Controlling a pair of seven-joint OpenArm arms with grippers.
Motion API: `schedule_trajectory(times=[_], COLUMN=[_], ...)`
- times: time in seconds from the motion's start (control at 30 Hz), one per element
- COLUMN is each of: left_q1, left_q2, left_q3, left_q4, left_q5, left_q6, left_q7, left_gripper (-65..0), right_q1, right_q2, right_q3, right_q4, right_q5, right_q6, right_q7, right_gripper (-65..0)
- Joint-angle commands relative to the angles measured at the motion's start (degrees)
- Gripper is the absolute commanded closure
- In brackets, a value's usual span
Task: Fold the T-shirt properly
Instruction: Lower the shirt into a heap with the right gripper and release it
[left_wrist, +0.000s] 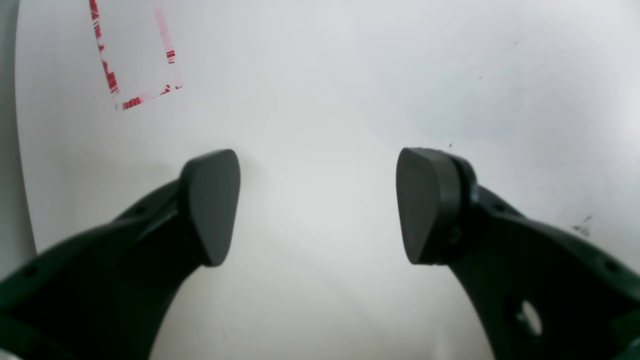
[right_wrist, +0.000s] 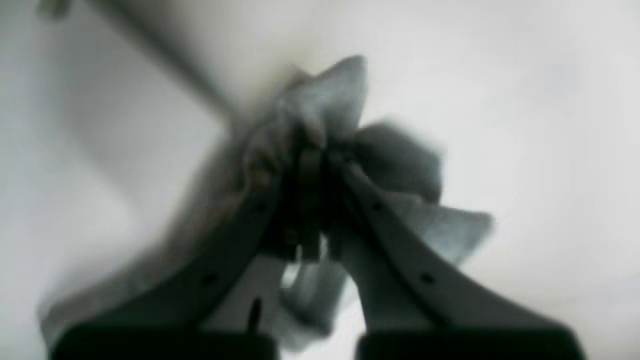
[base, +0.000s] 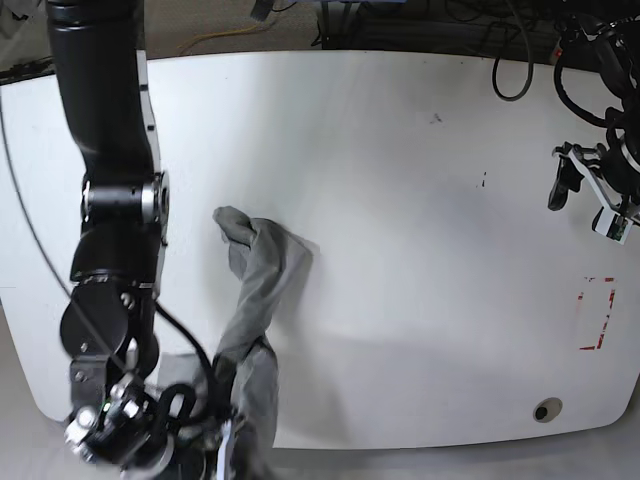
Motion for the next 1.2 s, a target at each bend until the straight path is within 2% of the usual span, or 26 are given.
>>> schedule_trajectory(times=[0.0, 0.3, 0.47, 0.67, 0.7, 0.9, 0.97, 1.03, 1.17], left_q1=[-0.62, -0.44, -0.35, -0.62, -0.62, -0.44, -0.44, -0.53, -0.62], left_q2=[-1.13, -1.13, -0.95, 2.12, 2.3, 2.56, 2.56, 3.27, 4.06], left_q3=[-0.2, -0.11, -0.11, -0.02, -0.02, -0.02, -0.02, -0.02, -0.02], left_q4=[0.9, 0.9, 0.81, 0.81, 0.81, 0.81, 0.81, 0.81, 0.81], left_q5=[-0.73, -0.73, 0.59, 5.51, 5.86, 5.95, 5.95, 5.95, 6.04], left_q6=[0.07, 0.07, 0.07, 0.07, 0.07, 0.07, 0.07, 0.07, 0.07], left_q7=[-1.04, -1.04, -1.04, -1.04, -1.04, -1.04, -1.04, -1.04, -1.04], left_gripper=[-45.1, -45.1, -45.1, -45.1, -45.1, -45.1, -45.1, -45.1, -45.1], right_q1=[-3.91, -19.55, -26.68, -32.74, -33.27, -36.43, -37.4, -38.1, -38.63], right_q2=[0.53, -0.18, -2.72, -3.08, -3.08, -1.05, -0.88, -0.53, 0.53], right_q3=[0.34, -0.1, -0.1, -0.1, 0.25, 2.45, 4.03, 5.26, 7.19], right_q4=[5.57, 14.71, 16.82, 17.35, 17.35, 16.82, 16.3, 14.45, 8.21], right_q5=[-0.5, 0.12, -0.41, -0.5, -0.5, -0.67, -0.67, -1.02, -6.03], right_q6=[-0.21, -0.21, -0.21, -0.21, -0.21, -0.21, -0.21, -0.21, -0.21], right_q7=[0.32, 0.32, 0.32, 0.32, 0.32, 0.85, 1.82, 2.78, 6.3], right_gripper=[0.0, 0.0, 0.0, 0.0, -2.7, -34.7, -42.0, -46.5, -44.5])
